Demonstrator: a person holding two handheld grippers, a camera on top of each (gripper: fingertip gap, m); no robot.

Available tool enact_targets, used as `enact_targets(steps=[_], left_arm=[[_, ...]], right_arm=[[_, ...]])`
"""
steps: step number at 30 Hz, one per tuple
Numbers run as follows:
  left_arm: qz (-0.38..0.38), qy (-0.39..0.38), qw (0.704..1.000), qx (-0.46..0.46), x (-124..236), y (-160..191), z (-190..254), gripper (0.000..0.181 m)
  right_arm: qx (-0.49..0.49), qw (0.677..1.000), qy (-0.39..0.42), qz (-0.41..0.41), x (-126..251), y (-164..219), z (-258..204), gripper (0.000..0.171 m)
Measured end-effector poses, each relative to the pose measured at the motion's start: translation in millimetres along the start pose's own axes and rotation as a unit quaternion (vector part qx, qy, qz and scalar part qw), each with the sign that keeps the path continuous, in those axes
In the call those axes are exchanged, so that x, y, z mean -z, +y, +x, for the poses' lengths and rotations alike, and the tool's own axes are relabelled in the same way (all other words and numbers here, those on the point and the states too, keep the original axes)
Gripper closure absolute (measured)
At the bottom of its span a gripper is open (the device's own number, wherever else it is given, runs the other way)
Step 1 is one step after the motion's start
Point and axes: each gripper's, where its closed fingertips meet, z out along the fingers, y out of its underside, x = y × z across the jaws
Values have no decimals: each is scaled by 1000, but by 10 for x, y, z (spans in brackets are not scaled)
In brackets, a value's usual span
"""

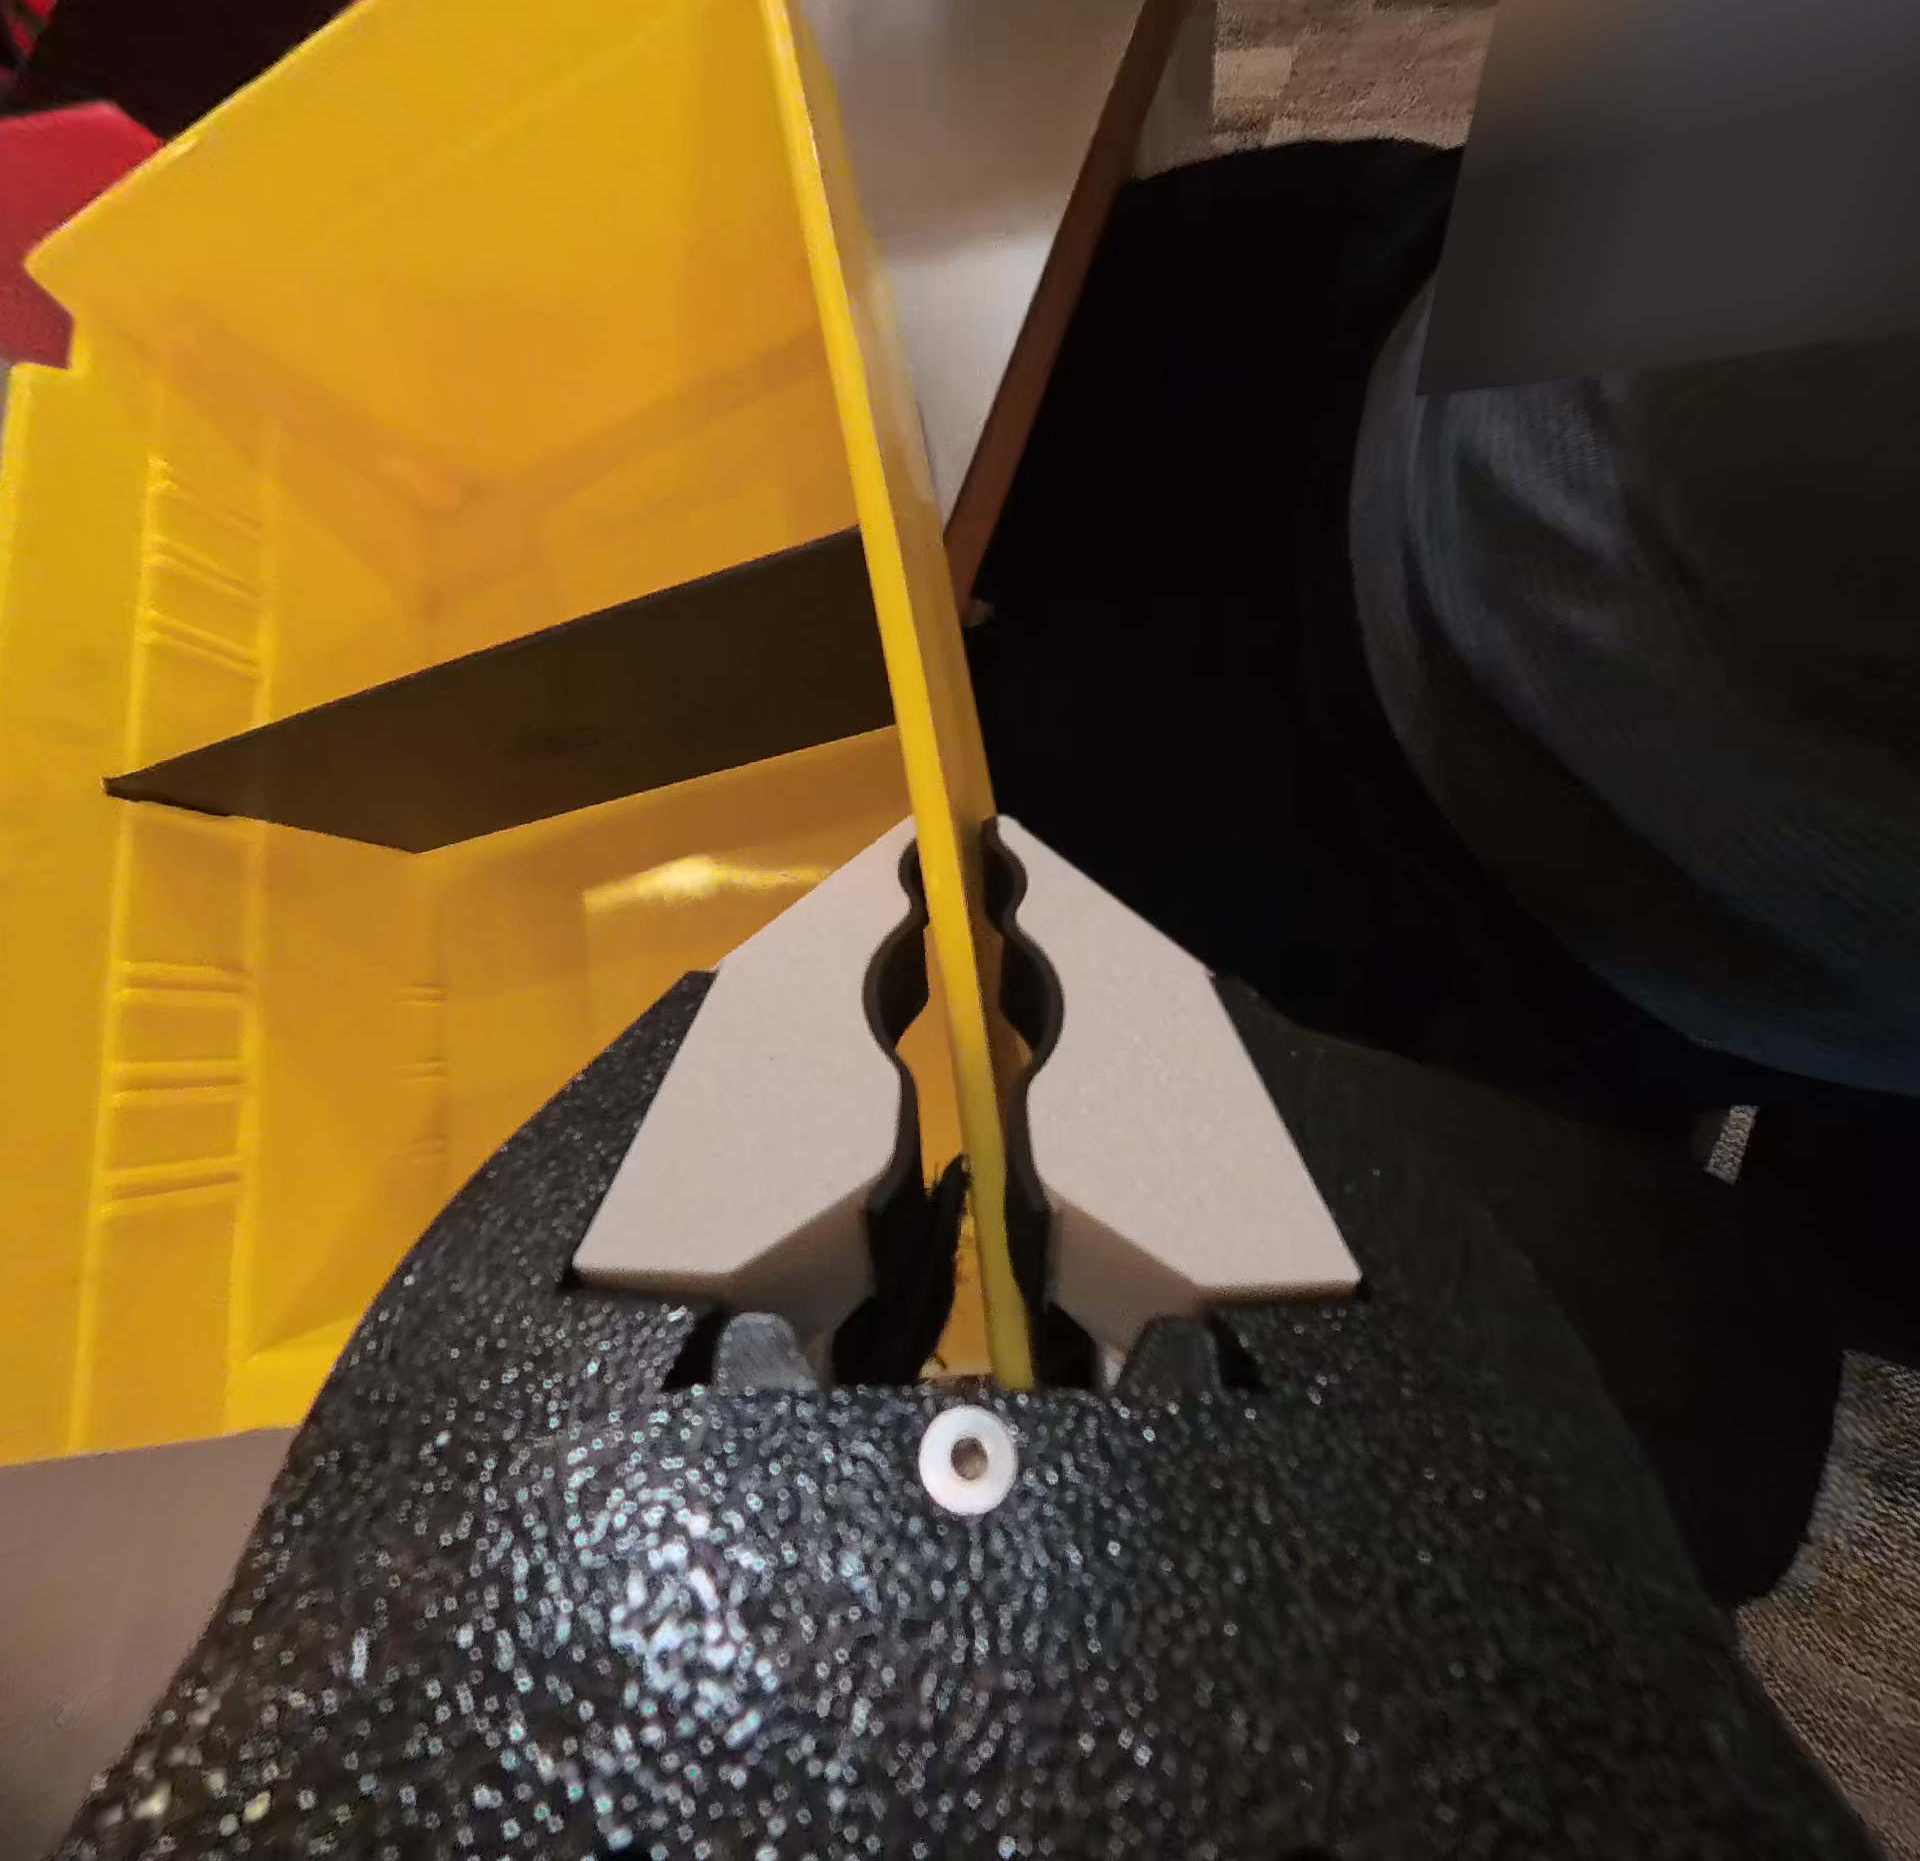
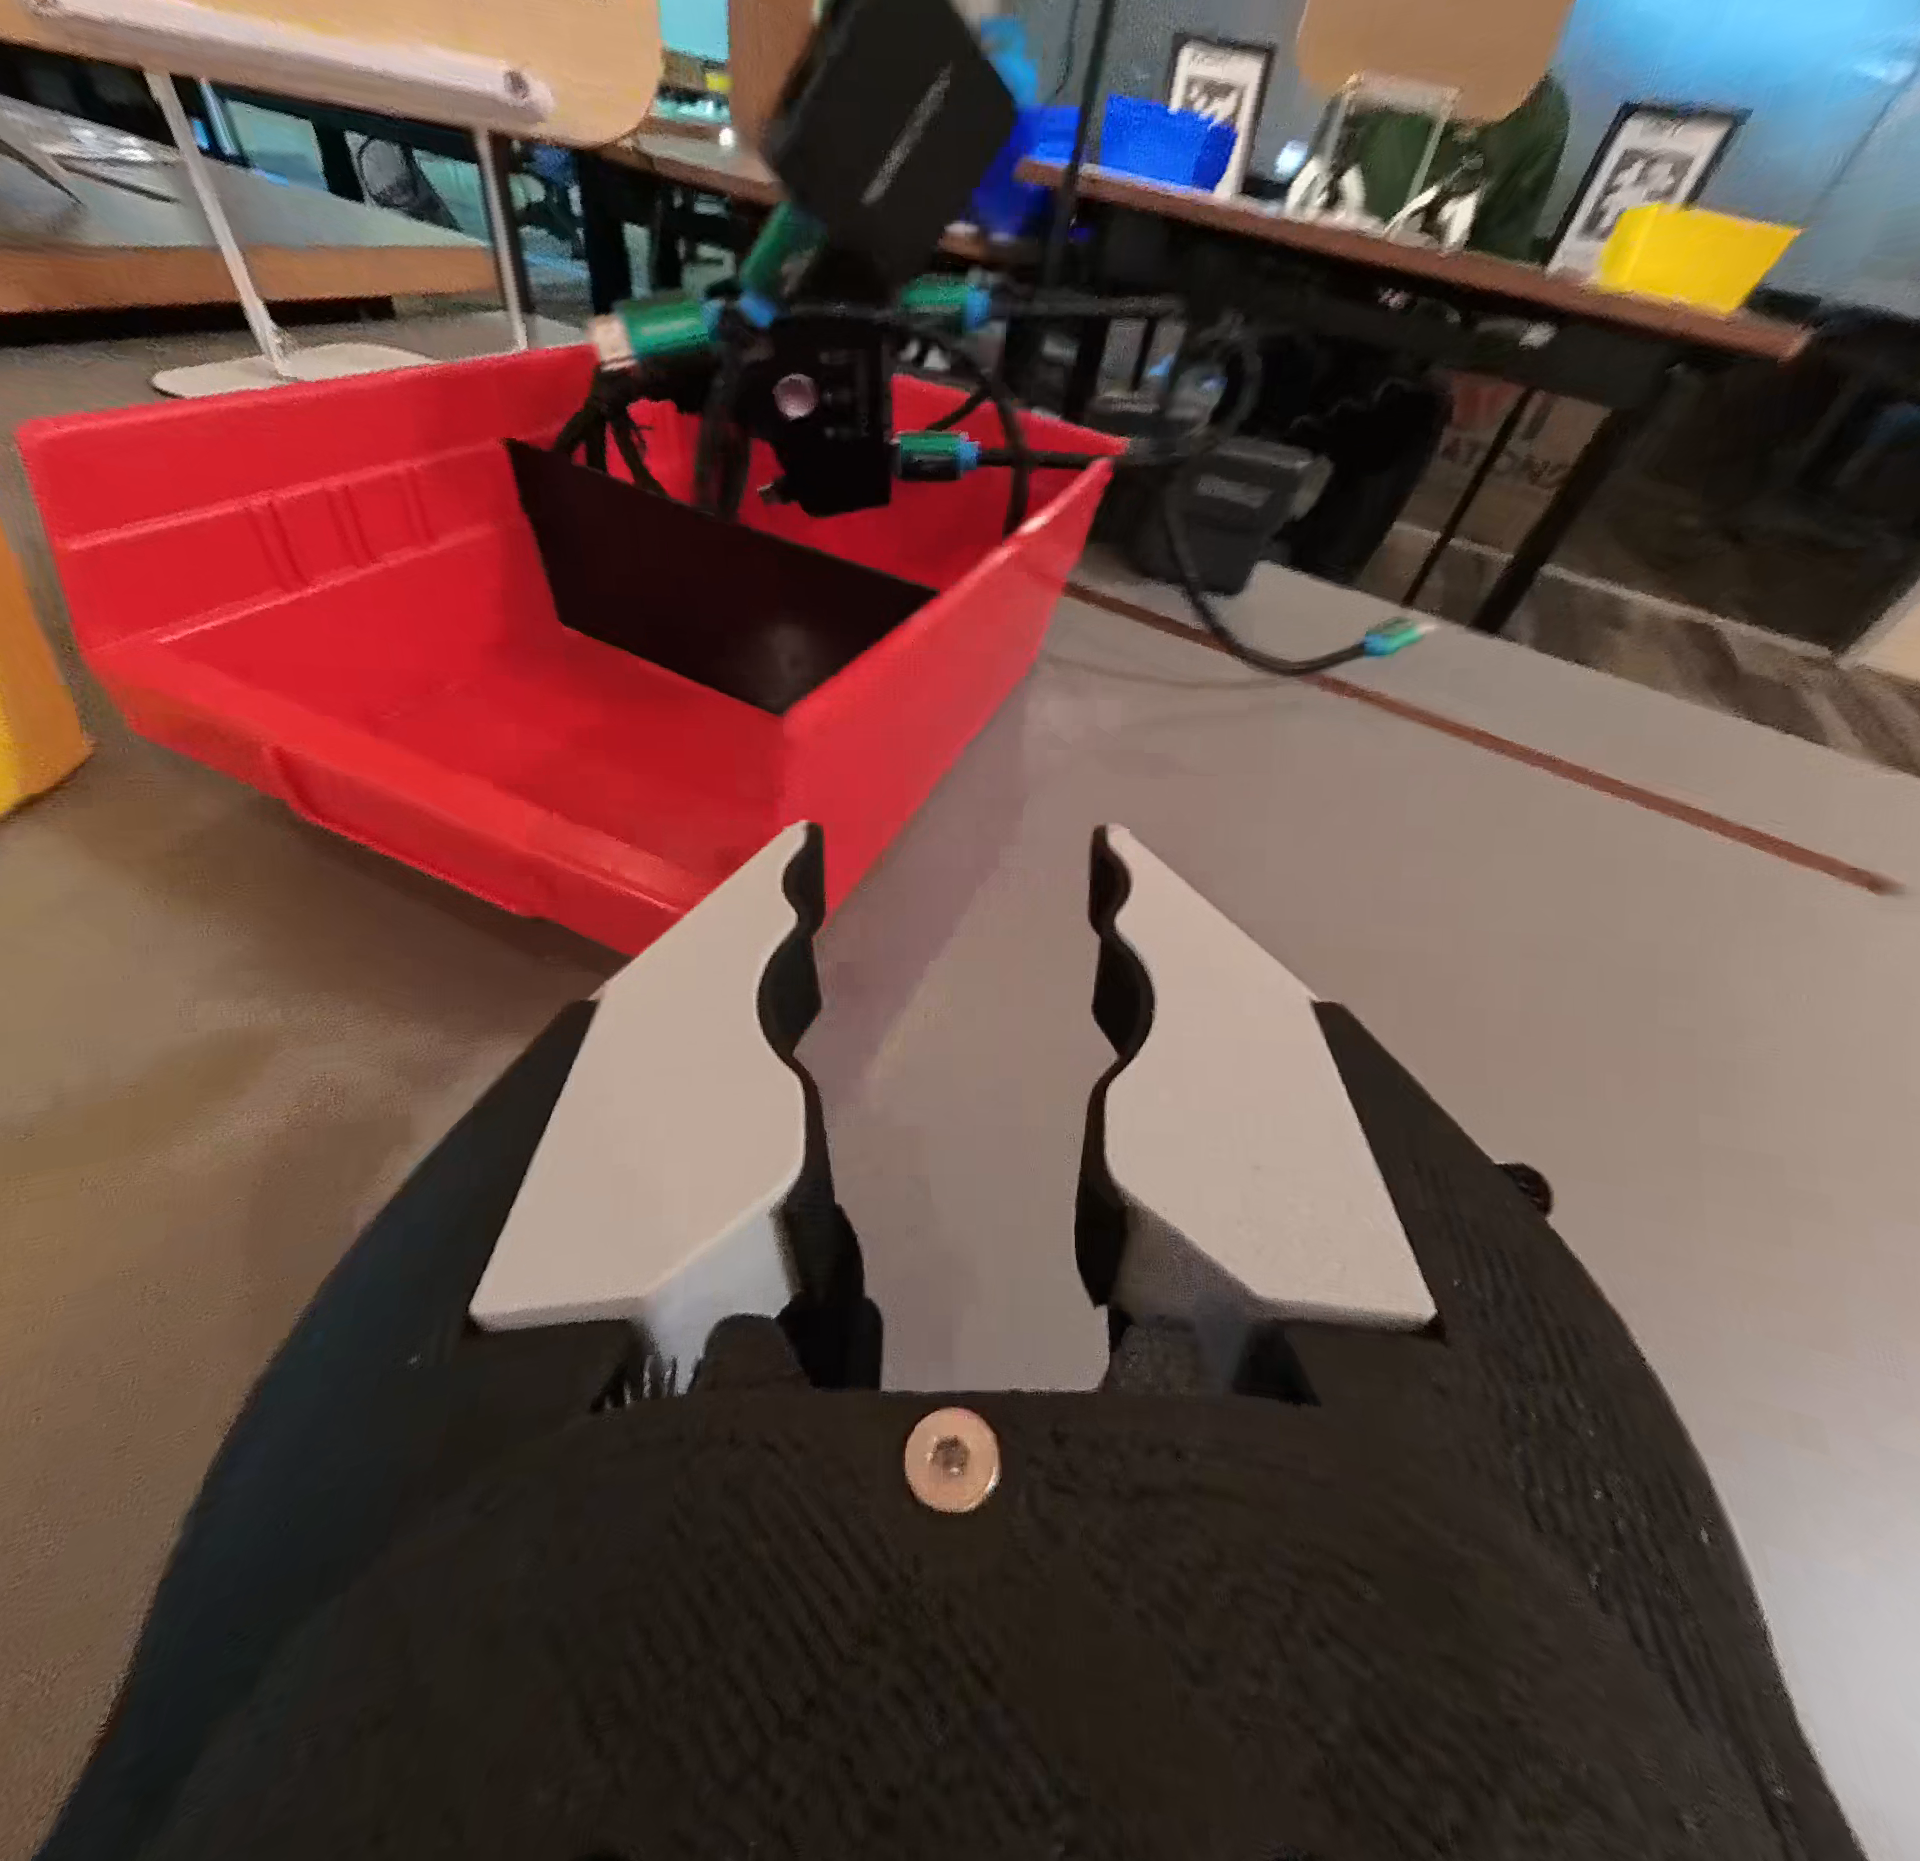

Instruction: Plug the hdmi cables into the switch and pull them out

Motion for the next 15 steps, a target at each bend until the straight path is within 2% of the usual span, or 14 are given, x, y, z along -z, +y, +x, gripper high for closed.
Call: enact_targets(steps=[1, 9, 11, 15], left_arm=[[4, 5, 1000, -4, -10, -50, 40, 176], [36, 108, 992, -45, -200, -650, 442, 176], [45, 115, 990, -68, -366, -888, 494, 176], [60, 106, 989, -79, -953, -1494, 483, 175]], right_arm=[[10, 1000, 12, 9, 122, -24, 123, 122], [40, 986, 151, 62, 1227, -300, 1165, 135], [48, 982, 174, 63, 1482, -411, 1384, 136], [37, 972, 210, 99, 2010, -688, 1682, 138]])
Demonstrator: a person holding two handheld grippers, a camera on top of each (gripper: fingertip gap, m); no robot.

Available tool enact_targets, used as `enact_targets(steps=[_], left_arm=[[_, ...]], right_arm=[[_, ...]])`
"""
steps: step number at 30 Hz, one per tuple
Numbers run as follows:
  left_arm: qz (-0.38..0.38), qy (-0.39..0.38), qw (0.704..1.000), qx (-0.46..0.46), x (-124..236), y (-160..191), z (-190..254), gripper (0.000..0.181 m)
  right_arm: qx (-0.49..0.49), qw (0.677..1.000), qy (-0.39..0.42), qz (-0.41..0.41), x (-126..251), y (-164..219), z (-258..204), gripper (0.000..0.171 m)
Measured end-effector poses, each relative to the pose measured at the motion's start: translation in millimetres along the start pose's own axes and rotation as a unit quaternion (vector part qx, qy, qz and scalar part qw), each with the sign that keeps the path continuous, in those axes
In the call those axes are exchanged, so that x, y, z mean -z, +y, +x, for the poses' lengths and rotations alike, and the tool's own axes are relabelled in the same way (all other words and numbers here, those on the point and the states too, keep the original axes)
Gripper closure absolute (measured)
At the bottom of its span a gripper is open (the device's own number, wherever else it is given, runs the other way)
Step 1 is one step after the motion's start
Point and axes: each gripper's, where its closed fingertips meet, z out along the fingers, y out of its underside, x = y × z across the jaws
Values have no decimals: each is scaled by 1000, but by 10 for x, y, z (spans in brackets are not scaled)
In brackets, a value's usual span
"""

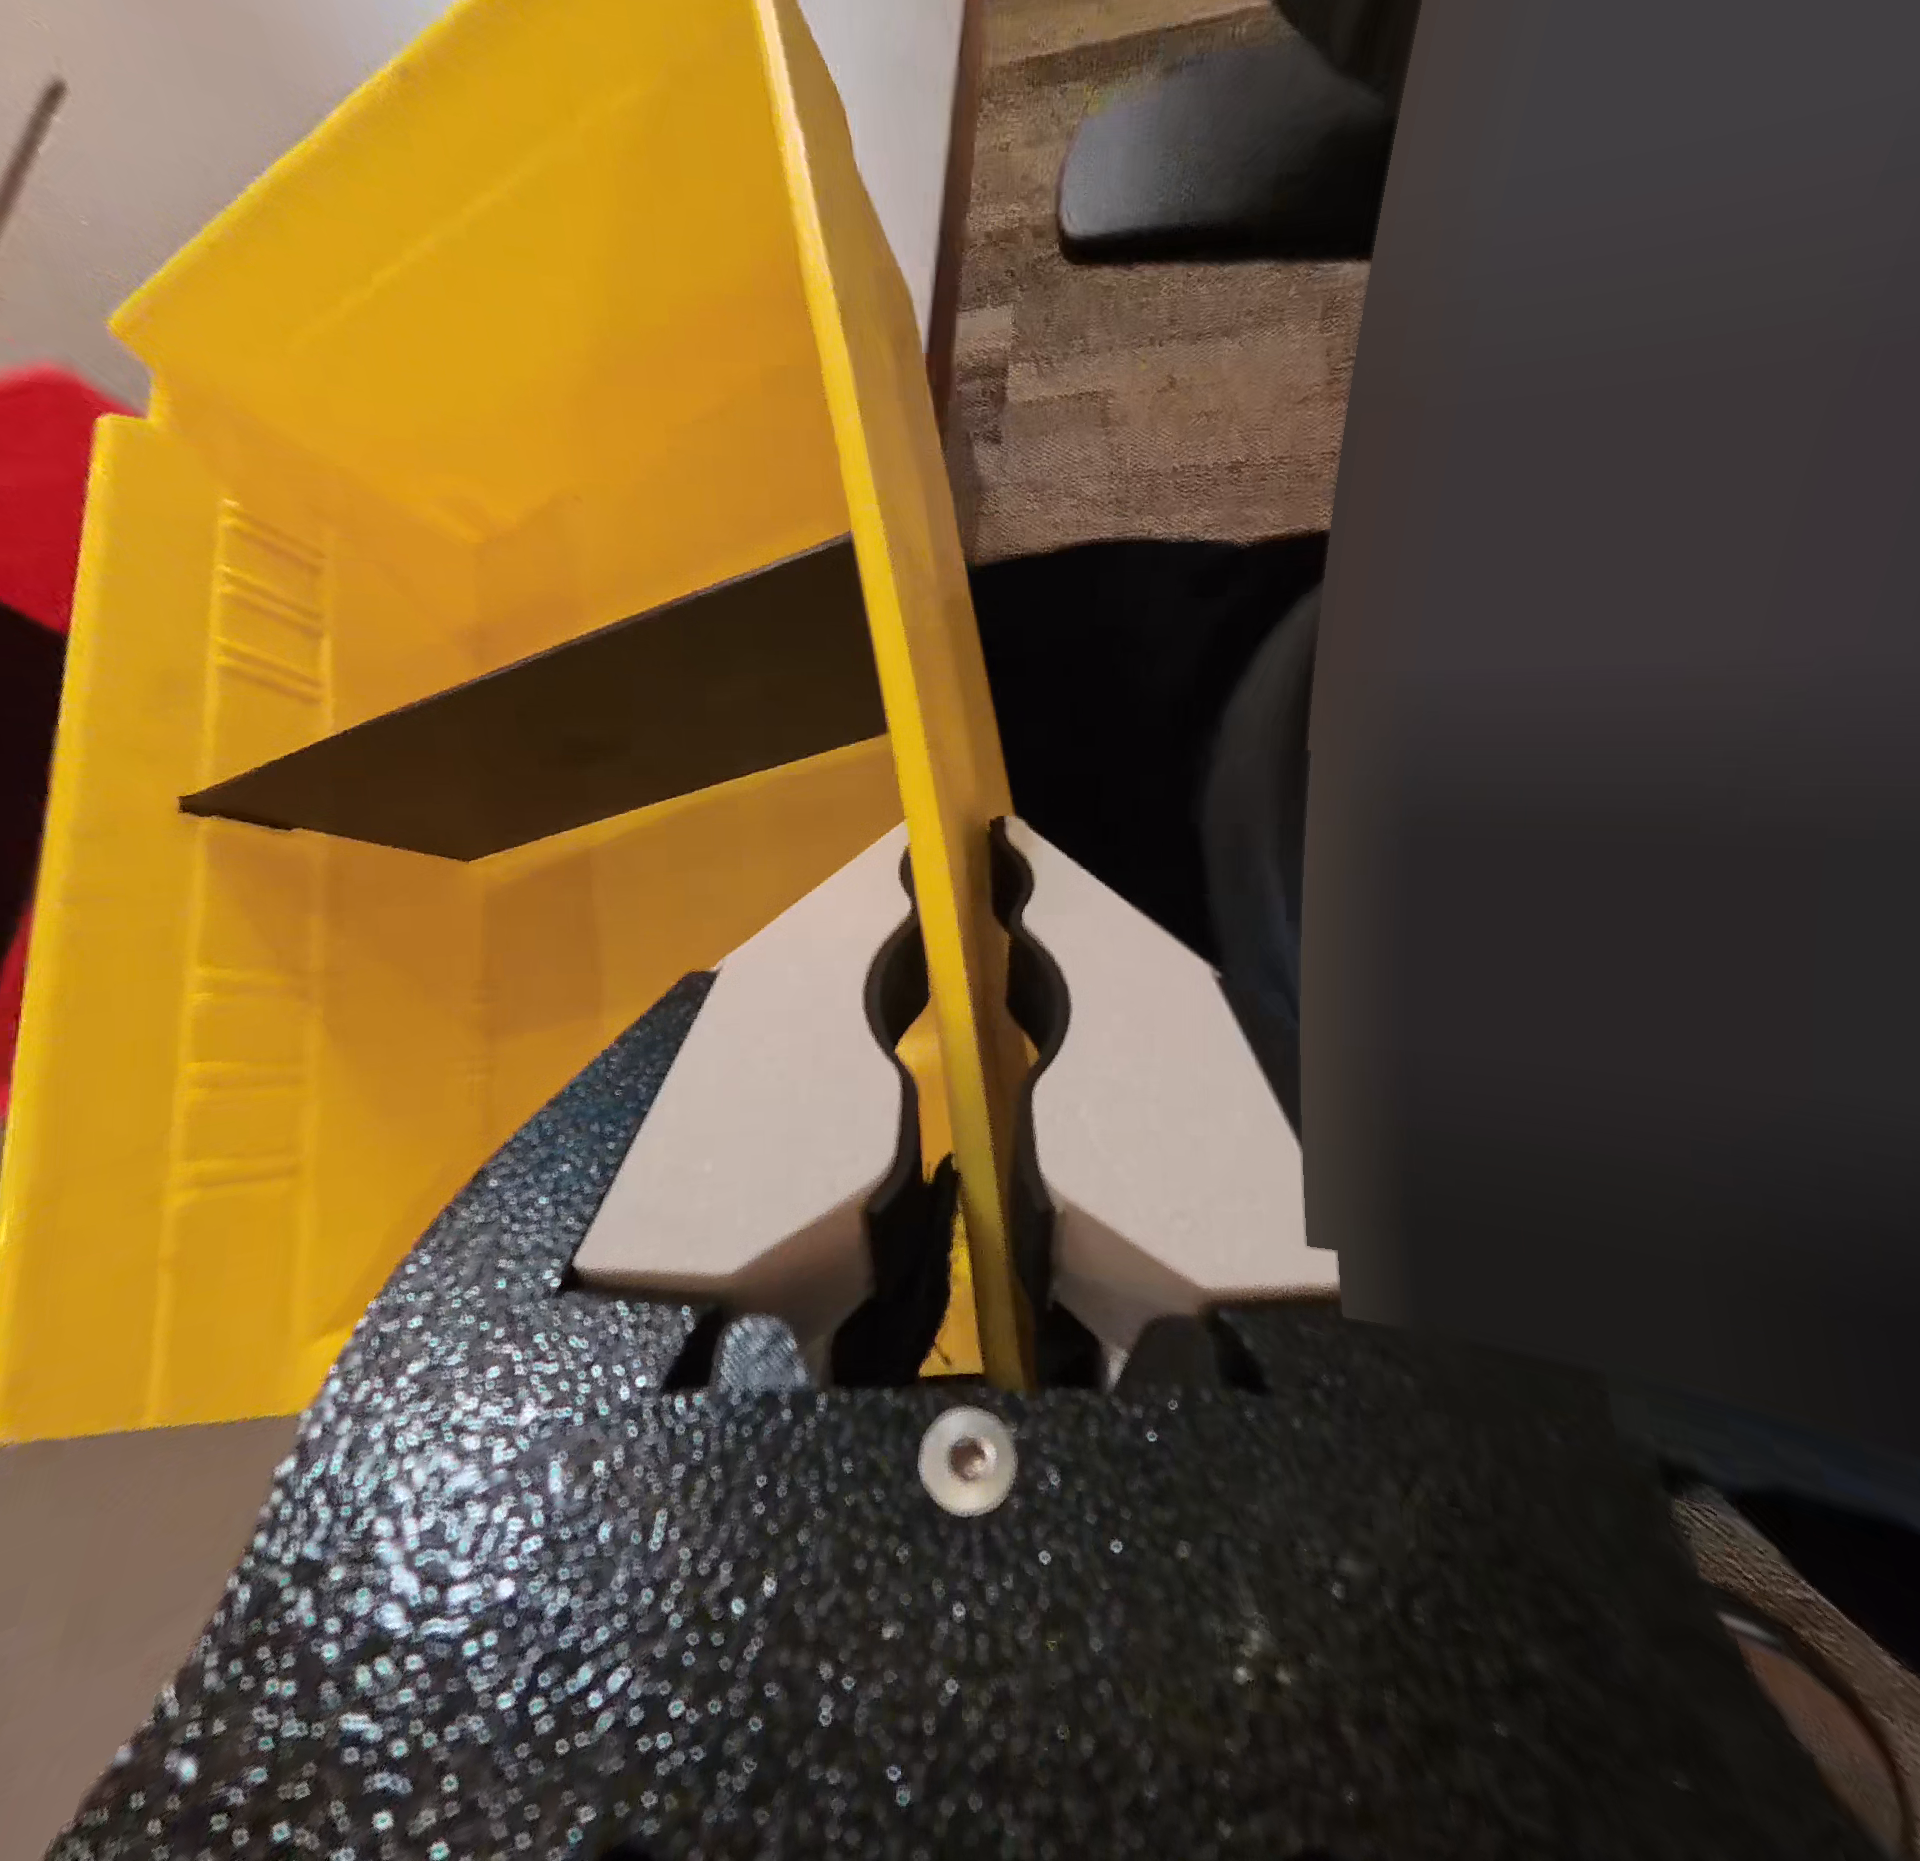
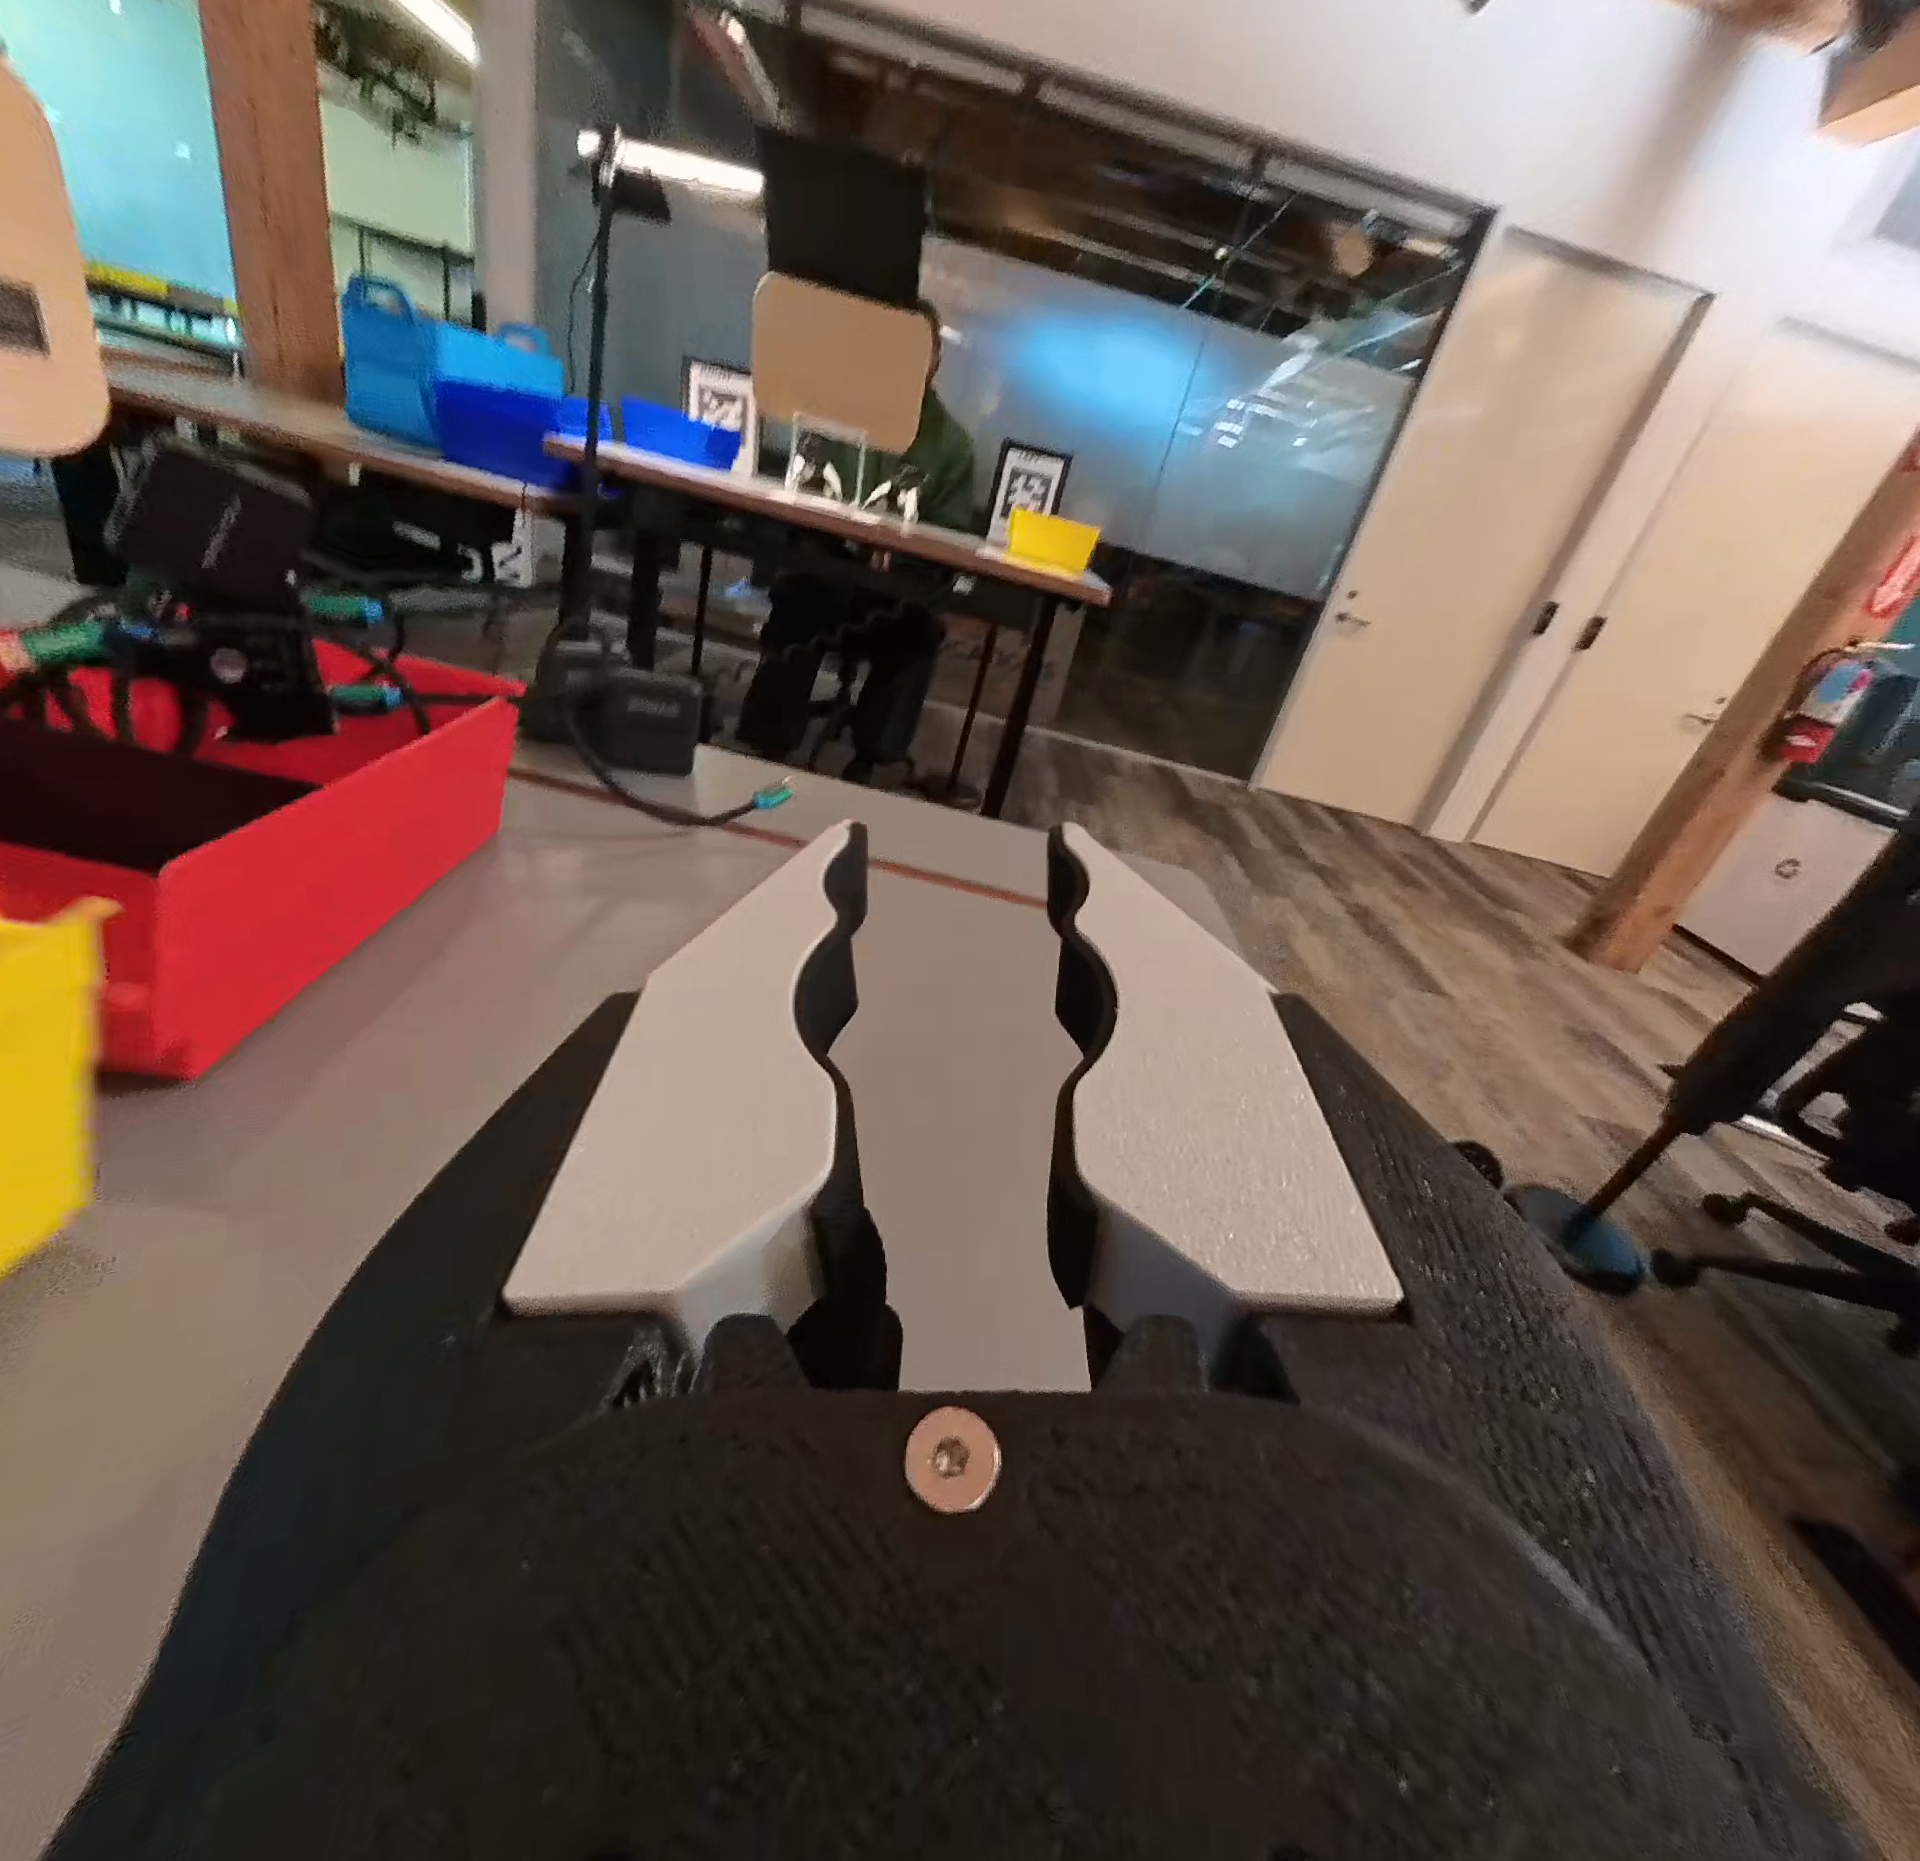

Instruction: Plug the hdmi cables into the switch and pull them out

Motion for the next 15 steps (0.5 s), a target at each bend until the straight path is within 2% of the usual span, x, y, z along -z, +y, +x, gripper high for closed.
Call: enact_targets(steps=[4, 9, 15], left_arm=[[10, 19, 999, -32, -680, -526, -179, 176], [16, 50, 998, -38, -1619, -1255, -348, 175], [-18, 1, 1000, -10, -2547, -1805, -752, 176]], right_arm=[[-5, 999, 36, 21, 311, -143, 377, 140], [-51, 996, 61, 40, 501, -88, 717, 140], [-70, 995, 68, 6, 499, 190, 888, 139]])
